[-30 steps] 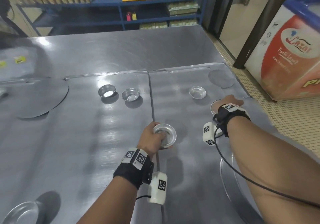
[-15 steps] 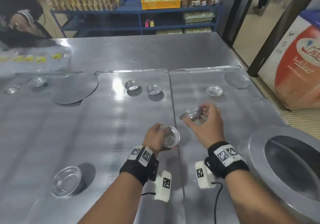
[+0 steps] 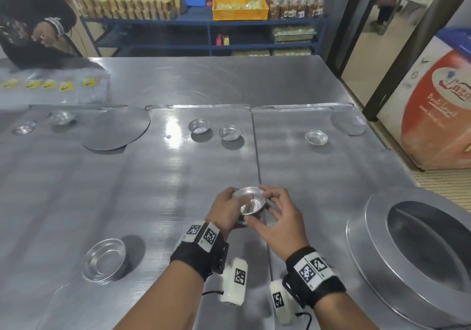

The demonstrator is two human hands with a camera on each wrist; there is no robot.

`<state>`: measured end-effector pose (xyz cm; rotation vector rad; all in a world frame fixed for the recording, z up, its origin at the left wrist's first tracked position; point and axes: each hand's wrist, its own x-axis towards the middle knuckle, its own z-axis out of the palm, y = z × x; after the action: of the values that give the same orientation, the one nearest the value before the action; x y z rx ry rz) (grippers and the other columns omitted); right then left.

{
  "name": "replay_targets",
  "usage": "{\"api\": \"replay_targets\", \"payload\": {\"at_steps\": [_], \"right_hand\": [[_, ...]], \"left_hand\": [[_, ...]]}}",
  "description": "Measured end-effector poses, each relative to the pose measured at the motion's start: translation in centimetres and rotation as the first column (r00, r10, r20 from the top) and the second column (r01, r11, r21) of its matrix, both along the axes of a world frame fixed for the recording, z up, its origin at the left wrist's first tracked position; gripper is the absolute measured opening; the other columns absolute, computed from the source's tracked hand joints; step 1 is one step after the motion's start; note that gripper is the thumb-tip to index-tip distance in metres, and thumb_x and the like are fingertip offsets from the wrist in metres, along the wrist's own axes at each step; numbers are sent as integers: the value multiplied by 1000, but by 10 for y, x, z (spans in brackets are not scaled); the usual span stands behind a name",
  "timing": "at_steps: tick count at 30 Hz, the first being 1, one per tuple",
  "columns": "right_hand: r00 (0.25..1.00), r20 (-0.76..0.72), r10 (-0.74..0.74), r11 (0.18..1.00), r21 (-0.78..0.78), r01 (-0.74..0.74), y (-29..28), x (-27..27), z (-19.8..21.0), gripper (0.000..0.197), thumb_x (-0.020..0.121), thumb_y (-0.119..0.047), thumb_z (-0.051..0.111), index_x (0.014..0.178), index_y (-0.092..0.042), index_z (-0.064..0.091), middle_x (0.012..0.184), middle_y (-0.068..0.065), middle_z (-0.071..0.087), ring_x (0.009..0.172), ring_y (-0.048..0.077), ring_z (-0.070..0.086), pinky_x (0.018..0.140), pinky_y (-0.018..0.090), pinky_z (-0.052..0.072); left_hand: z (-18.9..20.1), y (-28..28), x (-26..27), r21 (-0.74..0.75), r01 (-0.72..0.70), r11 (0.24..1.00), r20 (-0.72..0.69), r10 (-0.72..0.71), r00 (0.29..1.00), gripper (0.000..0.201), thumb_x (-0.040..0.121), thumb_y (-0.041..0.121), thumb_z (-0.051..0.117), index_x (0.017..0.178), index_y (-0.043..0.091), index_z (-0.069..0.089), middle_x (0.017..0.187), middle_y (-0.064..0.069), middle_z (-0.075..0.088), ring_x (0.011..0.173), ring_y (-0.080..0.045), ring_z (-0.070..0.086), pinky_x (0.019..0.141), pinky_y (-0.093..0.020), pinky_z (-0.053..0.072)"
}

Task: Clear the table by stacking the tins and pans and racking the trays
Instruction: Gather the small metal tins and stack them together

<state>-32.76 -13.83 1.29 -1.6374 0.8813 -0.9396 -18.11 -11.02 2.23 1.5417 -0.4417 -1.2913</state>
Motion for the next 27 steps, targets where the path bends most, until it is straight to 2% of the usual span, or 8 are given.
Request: {"api": "replay_targets", "payload": {"at_steps": [3, 6, 9, 11, 15, 18, 23, 27], "right_hand": [[999, -14, 53, 998, 30, -52, -2, -2, -3, 49, 68, -8, 87, 102, -21, 54, 130, -11, 62, 117, 2, 61, 99, 20, 48], [996, 24, 91, 994, 56, -92, -9, -5, -5, 41, 73, -5, 79, 104, -17, 55, 125, -8, 66, 117, 7, 62, 100, 28, 49], [997, -43, 62, 995, 81, -59, -25, -5, -9, 37, 78, 1, 70, 108, -19, 58, 117, -6, 69, 112, 9, 65, 94, 22, 52], [973, -227, 31, 999, 32, -24, -43, -5, -15, 41, 80, 6, 61, 107, -25, 59, 116, -6, 67, 112, 10, 63, 94, 20, 52], [821, -570, 22, 990, -102, -98, -92, -6, -28, 39, 80, -1, 59, 116, -17, 63, 121, 0, 64, 116, 16, 57, 101, 24, 42], [698, -716, -8, 989, -109, -101, -129, -8, -35, 38, 83, -6, 61, 121, -11, 61, 126, 7, 60, 121, 24, 52, 104, 28, 39], [523, -847, -96, 988, -147, -57, -187, -10, -40, 42, 82, -14, 61, 124, -11, 59, 130, 13, 53, 127, 34, 41, 106, 40, 40], [411, -893, -185, 980, -198, 11, -231, -13, -33, 40, 84, -17, 60, 123, -7, 58, 130, 13, 52, 127, 34, 38, 99, 42, 44]], "left_hand": [[-2, 0, 0, 0, 4, 1000, 31, -4, 1000, 19, 89, 2, 59, 107, 4, 61, 108, -29, 67, 98, -48, 68, 77, -58, 58], [-5, -3, 1, -10, -19, 1000, 34, 19, 999, 20, 91, -6, 55, 109, 1, 59, 106, -27, 64, 92, -43, 66, 67, -49, 61], [-8, -7, 1, -11, -29, 1000, 19, 29, 999, 20, 92, -10, 53, 106, 3, 59, 104, -24, 61, 91, -39, 63, 72, -59, 59], [-10, -12, 1, 1, -36, 999, 29, 36, 999, 20, 92, -11, 53, 104, 4, 59, 102, -22, 61, 89, -38, 63, 76, -64, 57], [-12, -24, 0, 8, -39, 999, 53, 38, 998, 20, 92, -9, 54, 105, 6, 60, 103, -21, 60, 87, -36, 63, 72, -55, 61], [-16, -34, 2, 22, -52, 998, 56, 51, 997, 20, 92, -10, 54, 101, 7, 60, 103, -23, 60, 90, -40, 64, 74, -59, 59], [-21, -56, 4, 29, -73, 997, 63, 71, 995, 21, 92, -9, 55, 106, 5, 61, 103, -23, 62, 91, -41, 64, 74, -61, 59], [-24, -74, 5, 34, -84, 996, 45, 83, 996, 22, 93, -9, 55, 109, 3, 61, 104, -23, 62, 90, -38, 64, 65, -51, 61]]}}
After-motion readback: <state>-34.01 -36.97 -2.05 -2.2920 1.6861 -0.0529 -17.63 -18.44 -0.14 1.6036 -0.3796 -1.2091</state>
